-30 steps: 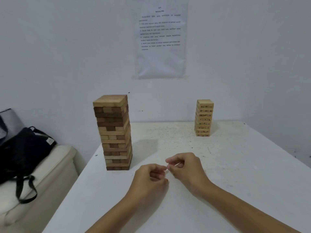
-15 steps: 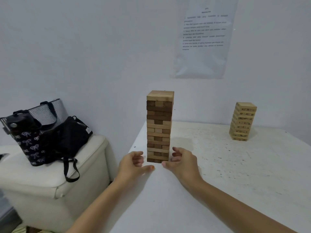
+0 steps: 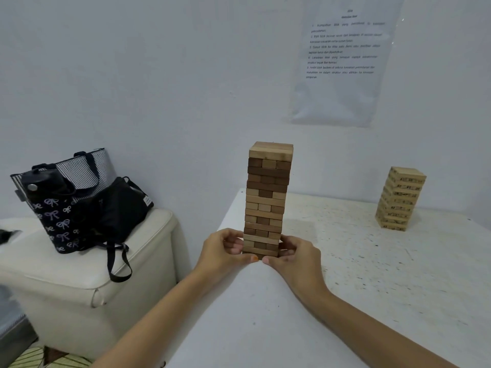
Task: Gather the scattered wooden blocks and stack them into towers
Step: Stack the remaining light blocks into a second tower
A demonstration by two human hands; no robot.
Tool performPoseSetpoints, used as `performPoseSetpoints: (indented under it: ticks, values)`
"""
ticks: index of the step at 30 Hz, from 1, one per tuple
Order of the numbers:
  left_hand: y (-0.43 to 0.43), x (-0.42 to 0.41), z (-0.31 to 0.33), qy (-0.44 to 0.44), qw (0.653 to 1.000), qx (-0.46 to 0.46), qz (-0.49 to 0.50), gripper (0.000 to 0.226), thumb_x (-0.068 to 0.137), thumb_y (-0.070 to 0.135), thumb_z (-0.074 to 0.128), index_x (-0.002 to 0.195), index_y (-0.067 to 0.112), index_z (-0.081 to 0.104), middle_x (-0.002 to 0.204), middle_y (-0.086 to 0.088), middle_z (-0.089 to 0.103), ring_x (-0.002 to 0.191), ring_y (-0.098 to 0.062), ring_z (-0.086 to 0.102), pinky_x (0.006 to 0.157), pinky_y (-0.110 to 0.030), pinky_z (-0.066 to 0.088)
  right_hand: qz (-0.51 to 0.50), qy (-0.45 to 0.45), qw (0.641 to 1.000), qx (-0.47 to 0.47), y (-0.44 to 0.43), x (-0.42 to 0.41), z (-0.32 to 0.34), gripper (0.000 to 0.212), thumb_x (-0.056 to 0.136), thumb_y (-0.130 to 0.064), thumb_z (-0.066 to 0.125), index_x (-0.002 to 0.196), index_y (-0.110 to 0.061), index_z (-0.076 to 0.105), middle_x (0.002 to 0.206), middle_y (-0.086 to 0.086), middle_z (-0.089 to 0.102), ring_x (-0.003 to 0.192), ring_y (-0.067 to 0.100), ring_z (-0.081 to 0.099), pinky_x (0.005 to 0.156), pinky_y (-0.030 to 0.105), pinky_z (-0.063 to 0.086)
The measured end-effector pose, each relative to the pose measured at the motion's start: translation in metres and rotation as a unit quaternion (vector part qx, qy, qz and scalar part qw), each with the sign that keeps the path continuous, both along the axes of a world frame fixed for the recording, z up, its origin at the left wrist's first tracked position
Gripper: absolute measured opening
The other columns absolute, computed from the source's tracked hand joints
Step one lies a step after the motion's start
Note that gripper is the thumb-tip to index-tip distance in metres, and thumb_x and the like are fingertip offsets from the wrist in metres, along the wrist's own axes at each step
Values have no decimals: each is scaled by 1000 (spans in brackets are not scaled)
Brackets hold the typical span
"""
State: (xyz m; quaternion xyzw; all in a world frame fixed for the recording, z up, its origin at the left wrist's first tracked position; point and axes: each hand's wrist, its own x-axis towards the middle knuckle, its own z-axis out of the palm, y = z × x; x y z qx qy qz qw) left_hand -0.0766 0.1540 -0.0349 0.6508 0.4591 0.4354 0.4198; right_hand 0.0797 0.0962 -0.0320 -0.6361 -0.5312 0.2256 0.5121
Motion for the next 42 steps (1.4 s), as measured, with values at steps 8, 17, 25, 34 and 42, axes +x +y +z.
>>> performPoseSetpoints:
  ticks: [8,17,25,34,42]
  values:
    - [6,-1,-2,-9,1000,-1,3,45,52,2,92,89,15,69,86,-7,72,73,-13,66,72,-23,57,-10,8,1000,11,4,1,-4,51,64,-2,86,112,-8,69,83,-2,71,70,6,68,62,6,50]
    - [3,-2,-1,-17,1000,-3,-6,43,53,0,90,90,10,69,79,-3,74,68,-9,68,66,-19,55,-14,5,1000,6,7,3,-4,52,64,-5,87,112,-8,69,81,-4,69,70,5,67,61,6,49]
    - [3,3,0,-19,1000,2,-3,41,56,-2,88,90,7,69,78,-3,73,66,-6,68,61,-15,52,-12,1,1000,7,10,5,-4,51,64,-4,87,112,-8,70,83,-3,70,70,5,67,61,6,49]
    - [16,22,-1,-1,1000,5,8,47,53,3,92,95,4,70,87,-12,73,72,-13,67,65,-17,55,-9,15,1000,1,17,24,-1,55,65,-2,85,117,-7,68,82,-4,68,66,-3,63,59,2,46]
    - [24,51,0,-3,1000,-8,4,48,53,2,91,96,4,69,88,-12,71,69,-8,63,61,-12,50,-11,33,999,2,26,54,-2,60,64,0,86,120,-5,66,86,3,72,68,-1,65,59,4,47]
